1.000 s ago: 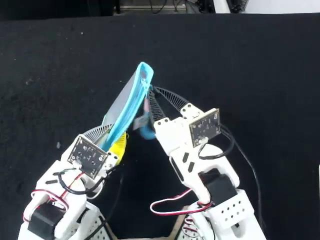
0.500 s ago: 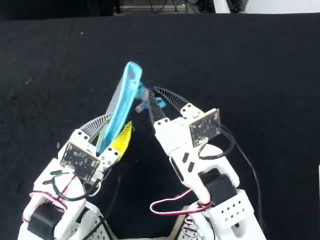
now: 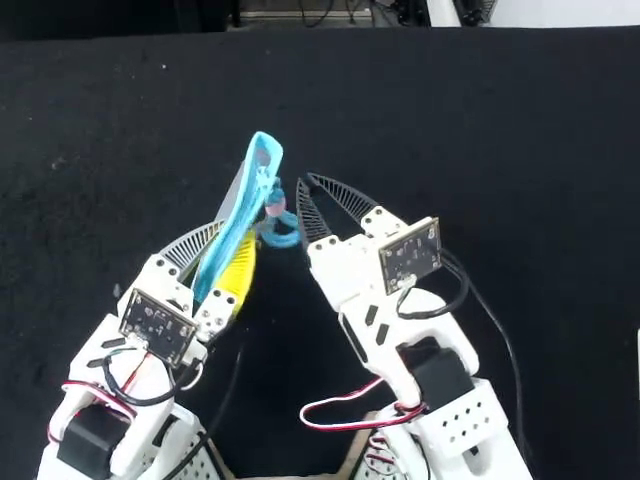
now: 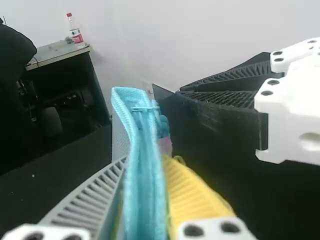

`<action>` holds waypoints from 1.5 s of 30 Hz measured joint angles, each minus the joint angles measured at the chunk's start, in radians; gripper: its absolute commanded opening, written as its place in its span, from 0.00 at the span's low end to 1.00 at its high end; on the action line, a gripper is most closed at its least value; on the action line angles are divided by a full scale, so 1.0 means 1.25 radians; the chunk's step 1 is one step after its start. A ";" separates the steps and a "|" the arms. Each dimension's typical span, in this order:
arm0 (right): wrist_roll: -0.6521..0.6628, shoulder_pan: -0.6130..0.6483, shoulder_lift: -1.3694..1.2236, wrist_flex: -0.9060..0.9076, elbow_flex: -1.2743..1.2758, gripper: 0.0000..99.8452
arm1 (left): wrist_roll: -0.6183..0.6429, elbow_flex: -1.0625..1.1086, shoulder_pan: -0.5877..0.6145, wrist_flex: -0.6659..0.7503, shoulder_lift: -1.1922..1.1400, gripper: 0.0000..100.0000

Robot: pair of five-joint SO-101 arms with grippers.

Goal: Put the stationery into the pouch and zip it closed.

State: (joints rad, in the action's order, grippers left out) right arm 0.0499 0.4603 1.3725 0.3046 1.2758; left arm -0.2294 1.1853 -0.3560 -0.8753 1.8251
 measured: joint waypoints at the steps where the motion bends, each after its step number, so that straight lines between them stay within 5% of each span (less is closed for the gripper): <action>1: 0.000 0.010 0.000 0.000 0.000 0.02 | 0.000 0.000 0.000 0.000 0.000 0.03; 8: 0.000 0.065 0.000 0.068 0.000 0.19 | -0.001 0.006 -0.001 0.001 0.001 0.03; 19: 0.041 0.141 0.000 0.071 0.031 0.16 | -0.002 -0.014 -0.001 -0.055 0.002 0.03; 32: 0.101 0.142 0.000 -0.103 0.131 0.14 | -0.004 -0.018 -0.001 -0.139 0.004 0.03; 45: 0.101 0.142 0.000 -0.113 0.131 0.15 | -0.033 -0.064 -0.001 -0.204 0.004 0.03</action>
State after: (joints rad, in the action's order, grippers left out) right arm 0.1757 0.6383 1.3725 0.1634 1.4400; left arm -0.2708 1.1055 -0.3575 -1.1301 1.8297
